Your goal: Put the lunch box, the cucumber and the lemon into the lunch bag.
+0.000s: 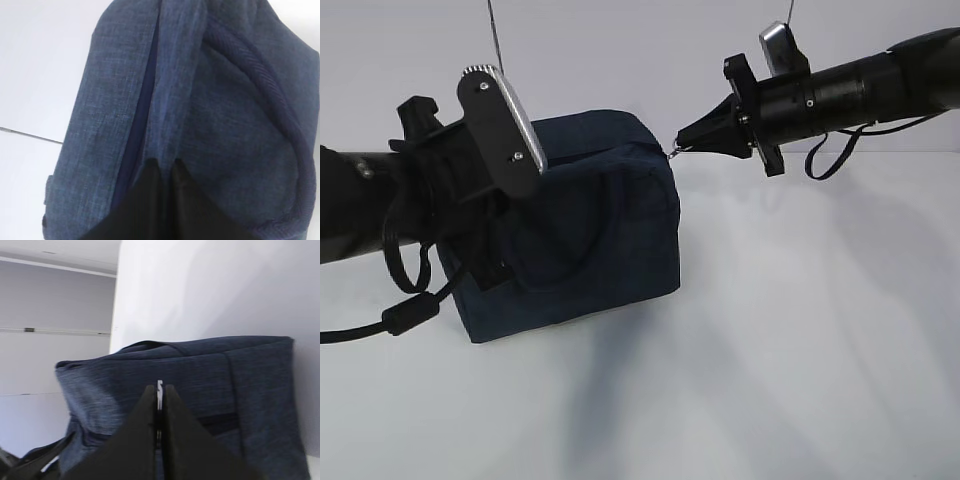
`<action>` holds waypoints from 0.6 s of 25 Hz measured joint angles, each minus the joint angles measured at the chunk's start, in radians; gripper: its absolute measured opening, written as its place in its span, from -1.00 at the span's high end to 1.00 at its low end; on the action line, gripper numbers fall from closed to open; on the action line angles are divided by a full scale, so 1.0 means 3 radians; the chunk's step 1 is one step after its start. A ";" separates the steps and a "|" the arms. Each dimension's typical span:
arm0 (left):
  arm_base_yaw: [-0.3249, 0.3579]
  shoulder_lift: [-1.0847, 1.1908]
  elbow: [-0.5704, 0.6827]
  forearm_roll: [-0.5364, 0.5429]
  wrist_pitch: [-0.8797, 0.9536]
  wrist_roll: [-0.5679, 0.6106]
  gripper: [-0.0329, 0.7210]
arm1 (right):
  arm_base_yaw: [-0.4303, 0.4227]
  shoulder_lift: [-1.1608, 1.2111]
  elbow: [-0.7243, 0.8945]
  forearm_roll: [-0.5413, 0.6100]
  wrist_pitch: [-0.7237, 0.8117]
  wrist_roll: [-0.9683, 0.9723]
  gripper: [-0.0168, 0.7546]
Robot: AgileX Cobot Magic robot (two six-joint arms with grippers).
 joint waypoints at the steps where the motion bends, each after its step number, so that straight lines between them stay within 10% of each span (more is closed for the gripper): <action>1: 0.0000 0.0000 0.0000 0.0006 0.0000 0.0000 0.91 | 0.0000 0.0006 0.0000 -0.0043 -0.0022 0.0014 0.94; 15: 0.0000 0.0000 0.0000 0.0013 0.0006 0.0000 0.91 | 0.0000 0.0177 -0.0003 -0.0373 -0.0053 0.0087 0.94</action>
